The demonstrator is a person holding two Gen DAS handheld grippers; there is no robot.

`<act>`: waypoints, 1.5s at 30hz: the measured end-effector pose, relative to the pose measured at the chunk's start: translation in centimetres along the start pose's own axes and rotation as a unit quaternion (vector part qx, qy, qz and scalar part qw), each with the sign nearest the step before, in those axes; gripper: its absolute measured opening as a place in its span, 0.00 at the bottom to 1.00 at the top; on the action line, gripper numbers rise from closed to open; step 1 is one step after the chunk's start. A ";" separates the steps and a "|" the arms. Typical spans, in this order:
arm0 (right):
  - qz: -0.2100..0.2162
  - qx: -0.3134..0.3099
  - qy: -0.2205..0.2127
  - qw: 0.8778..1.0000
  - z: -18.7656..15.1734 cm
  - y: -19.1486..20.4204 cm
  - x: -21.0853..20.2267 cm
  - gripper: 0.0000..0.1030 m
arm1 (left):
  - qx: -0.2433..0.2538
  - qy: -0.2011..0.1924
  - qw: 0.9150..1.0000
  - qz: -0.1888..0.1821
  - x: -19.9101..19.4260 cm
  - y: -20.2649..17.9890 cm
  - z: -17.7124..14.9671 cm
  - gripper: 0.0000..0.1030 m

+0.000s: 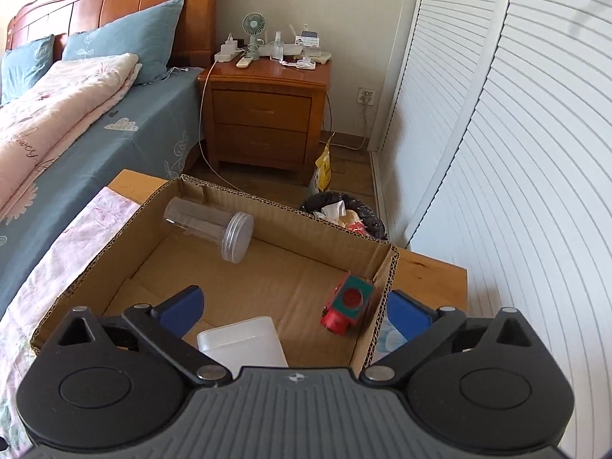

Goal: Organize rigid objects
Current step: 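Carry the cube and train into the cardboard box and open both tools, then move the right tool to the black square pad while the left tool approaches the grey toy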

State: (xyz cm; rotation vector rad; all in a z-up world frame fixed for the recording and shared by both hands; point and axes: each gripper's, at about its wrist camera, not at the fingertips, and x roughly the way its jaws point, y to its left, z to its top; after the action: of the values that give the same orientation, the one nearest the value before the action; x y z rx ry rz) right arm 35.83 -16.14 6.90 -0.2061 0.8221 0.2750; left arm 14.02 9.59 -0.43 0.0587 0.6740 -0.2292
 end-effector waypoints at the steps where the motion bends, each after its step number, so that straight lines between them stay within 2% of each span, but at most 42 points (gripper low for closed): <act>1: -0.003 0.000 0.000 1.000 -0.3 0.2 -0.4 1.00 | 0.002 0.002 1.000 0.001 0.0 -0.1 -0.1 0.98; 11: -0.010 0.008 -0.003 1.000 -3.6 1.9 -5.1 1.00 | 0.000 0.015 1.000 0.014 -0.8 -0.7 -0.9 0.99; 18: -0.001 0.022 -0.002 1.000 -9.0 3.4 -6.9 1.00 | -0.007 0.024 0.999 0.024 -1.4 -0.6 -1.9 0.99; 22: 0.042 0.013 -0.011 0.999 -12.6 4.4 -7.6 1.00 | -0.008 0.030 0.999 0.024 -1.7 -0.6 -2.5 0.99; 31: 0.135 -0.004 0.019 0.991 -19.0 6.2 -8.0 1.00 | -0.013 0.050 0.999 0.017 -1.5 -0.7 -3.7 0.99; 38: 0.143 -0.054 0.054 0.987 -21.0 7.8 -6.3 1.00 | -0.013 0.059 0.998 0.014 -1.3 -1.5 -4.0 0.99; 45: 0.142 -0.094 0.049 0.984 -20.9 8.5 -4.5 1.00 | -0.005 0.066 0.998 0.015 -1.3 -2.5 -3.9 0.99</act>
State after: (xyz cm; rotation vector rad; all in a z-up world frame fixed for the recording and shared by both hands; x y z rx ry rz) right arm 15.77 -14.81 -4.28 -0.2807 0.9231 0.6168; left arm 10.09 7.88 -2.65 0.0748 0.8044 -0.1946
